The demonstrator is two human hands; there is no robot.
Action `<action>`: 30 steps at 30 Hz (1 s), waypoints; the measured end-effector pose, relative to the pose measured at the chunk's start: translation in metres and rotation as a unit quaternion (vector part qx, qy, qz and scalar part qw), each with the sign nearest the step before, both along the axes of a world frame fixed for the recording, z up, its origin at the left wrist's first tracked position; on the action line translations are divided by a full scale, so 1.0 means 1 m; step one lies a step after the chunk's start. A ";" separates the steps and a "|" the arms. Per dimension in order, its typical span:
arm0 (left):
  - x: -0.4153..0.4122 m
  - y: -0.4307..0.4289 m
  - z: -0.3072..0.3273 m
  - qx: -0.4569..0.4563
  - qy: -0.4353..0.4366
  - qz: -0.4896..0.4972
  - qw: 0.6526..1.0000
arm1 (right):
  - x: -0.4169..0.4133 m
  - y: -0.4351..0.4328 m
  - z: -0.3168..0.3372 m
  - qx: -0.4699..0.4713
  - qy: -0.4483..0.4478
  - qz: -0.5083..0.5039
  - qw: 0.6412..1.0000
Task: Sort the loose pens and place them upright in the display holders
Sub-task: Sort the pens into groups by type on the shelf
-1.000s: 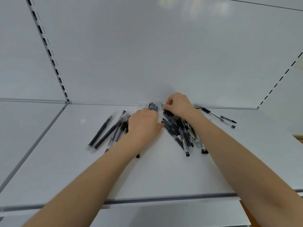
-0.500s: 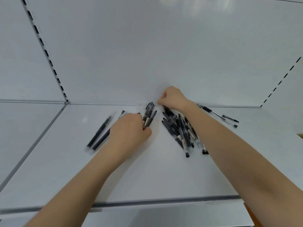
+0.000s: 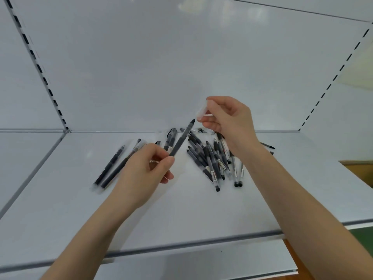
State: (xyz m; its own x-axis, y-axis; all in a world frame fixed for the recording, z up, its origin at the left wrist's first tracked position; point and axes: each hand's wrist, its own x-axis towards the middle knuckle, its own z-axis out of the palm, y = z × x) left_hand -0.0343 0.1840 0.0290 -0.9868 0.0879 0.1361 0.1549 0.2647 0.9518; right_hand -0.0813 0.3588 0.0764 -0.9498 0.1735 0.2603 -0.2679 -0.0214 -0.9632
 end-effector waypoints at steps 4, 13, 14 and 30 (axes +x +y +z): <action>0.003 0.003 0.000 -0.002 0.000 -0.019 1.000 | 0.011 -0.001 0.002 0.021 0.009 0.001 1.000; 0.008 0.005 0.004 -0.013 0.026 -0.024 0.999 | 0.024 -0.009 -0.003 0.060 0.013 0.017 0.998; 0.008 0.005 0.005 -0.022 0.036 -0.018 0.999 | 0.025 -0.010 -0.004 0.059 0.013 0.016 0.998; -0.005 -0.028 -0.007 -0.270 0.067 0.153 0.948 | -0.015 -0.005 -0.033 0.167 -0.058 0.031 0.984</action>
State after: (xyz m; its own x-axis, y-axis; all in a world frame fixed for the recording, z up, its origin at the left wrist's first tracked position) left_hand -0.0388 0.1559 0.0216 -0.9545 -0.1063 0.2787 0.1026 0.7604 0.6414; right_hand -0.0966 0.3539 0.0435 -0.9824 0.0380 0.1829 -0.1644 0.2896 -0.9429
